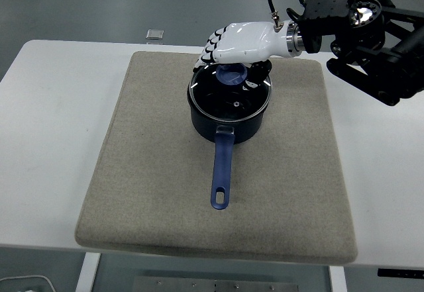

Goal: Lift the pot lid and place it to the right of the pot.

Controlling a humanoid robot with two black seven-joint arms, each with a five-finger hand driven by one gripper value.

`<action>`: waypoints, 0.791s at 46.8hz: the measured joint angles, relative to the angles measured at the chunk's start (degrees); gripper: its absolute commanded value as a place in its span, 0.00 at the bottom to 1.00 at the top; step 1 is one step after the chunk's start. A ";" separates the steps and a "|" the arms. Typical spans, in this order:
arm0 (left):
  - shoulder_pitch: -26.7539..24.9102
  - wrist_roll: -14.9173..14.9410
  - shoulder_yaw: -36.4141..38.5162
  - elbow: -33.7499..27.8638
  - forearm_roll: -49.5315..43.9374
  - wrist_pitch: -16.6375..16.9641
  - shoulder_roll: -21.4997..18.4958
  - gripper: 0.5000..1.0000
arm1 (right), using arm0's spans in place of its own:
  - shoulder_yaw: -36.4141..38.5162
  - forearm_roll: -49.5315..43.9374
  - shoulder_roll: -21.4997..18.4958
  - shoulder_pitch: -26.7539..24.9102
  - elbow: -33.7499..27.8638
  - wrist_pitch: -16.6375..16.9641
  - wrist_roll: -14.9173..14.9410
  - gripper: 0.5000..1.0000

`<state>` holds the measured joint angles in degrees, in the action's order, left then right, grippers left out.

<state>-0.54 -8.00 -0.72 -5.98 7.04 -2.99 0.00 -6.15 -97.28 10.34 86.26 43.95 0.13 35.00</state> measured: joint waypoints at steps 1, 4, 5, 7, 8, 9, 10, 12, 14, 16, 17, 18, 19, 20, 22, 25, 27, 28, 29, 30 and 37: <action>0.00 0.00 0.00 0.00 0.00 0.00 0.00 1.00 | -0.12 -0.01 0.01 0.00 0.00 -0.19 0.00 0.81; -0.02 0.00 -0.01 0.00 0.01 0.00 0.00 1.00 | -0.32 -0.13 0.02 0.00 -0.01 -0.84 0.00 0.81; -0.01 0.00 -0.01 0.00 0.01 0.00 0.00 1.00 | -0.34 -0.24 0.02 0.00 -0.01 -1.07 0.00 0.81; 0.00 0.00 0.00 0.00 0.00 0.00 0.00 1.00 | -0.39 -0.50 -0.01 0.00 -0.04 -1.64 0.00 0.81; -0.01 0.00 0.00 0.00 0.00 0.00 0.00 1.00 | -0.42 -0.68 -0.02 0.00 -0.06 -1.92 0.00 0.81; -0.01 0.00 0.00 0.00 0.00 0.00 0.00 1.00 | -0.48 -0.89 -0.04 0.00 -0.08 -2.24 0.00 0.81; -0.02 0.00 0.00 0.00 0.00 0.00 0.00 1.00 | -0.62 -1.06 -0.05 0.00 -0.15 -2.50 0.00 0.81; -0.01 0.00 0.01 0.00 0.00 0.00 0.00 1.00 | -1.10 -1.32 -0.05 0.00 -0.40 -3.17 0.00 0.81; -0.01 0.00 0.01 0.00 0.00 0.00 0.00 1.00 | -1.86 -1.41 -0.03 0.00 -0.52 -3.98 0.00 0.81; -0.05 0.00 0.01 0.00 0.00 0.00 0.00 1.00 | -2.58 -1.46 -0.02 0.00 -0.59 -4.56 0.00 0.81; -0.04 0.00 0.01 0.00 0.00 0.00 0.00 1.00 | -3.01 -1.48 0.01 0.01 -0.59 -4.87 0.00 0.81; -0.03 0.00 0.01 0.00 0.00 0.00 0.00 1.00 | -3.29 -1.48 0.02 0.01 -0.59 -5.07 0.00 0.81; -0.03 0.00 0.01 0.00 0.00 0.00 0.00 1.00 | -3.56 -1.48 0.02 0.06 -0.59 -5.27 0.00 0.81; -0.03 0.00 0.01 0.00 0.00 0.00 0.00 1.00 | -3.78 -1.48 0.03 0.10 -0.58 -5.50 0.00 0.81; -0.04 0.00 -0.01 0.00 0.00 0.00 0.00 1.00 | -3.91 -1.48 0.03 0.11 -0.59 -5.76 0.00 0.81; -0.01 0.00 0.00 0.00 0.00 0.00 0.00 1.00 | -4.02 -1.61 0.01 0.10 -0.59 -6.25 0.00 0.81; 0.00 0.00 0.00 0.00 0.00 0.00 0.00 1.00 | -4.14 -1.93 -0.02 0.05 -0.60 -6.75 0.00 0.81; -0.01 0.00 -0.01 0.00 0.00 0.00 0.00 1.00 | -4.28 -2.18 -0.04 -0.01 -0.61 -7.13 0.00 0.81; -0.02 0.00 0.00 0.00 0.00 0.00 0.00 1.00 | -4.42 -2.36 -0.04 -0.05 -0.64 -7.39 0.00 0.81; -0.02 0.00 -0.01 0.00 -0.01 0.00 0.00 1.00 | -4.57 -2.50 -0.04 -0.08 -0.71 -7.65 0.00 0.81; 0.00 0.00 0.00 0.00 -0.02 0.00 0.00 1.00 | -5.14 -2.66 -0.01 -0.11 -1.78 -8.90 0.00 0.81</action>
<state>-0.55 -8.00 -0.71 -5.98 7.03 -2.99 0.00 -11.29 -99.93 10.33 86.15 42.17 -8.78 35.00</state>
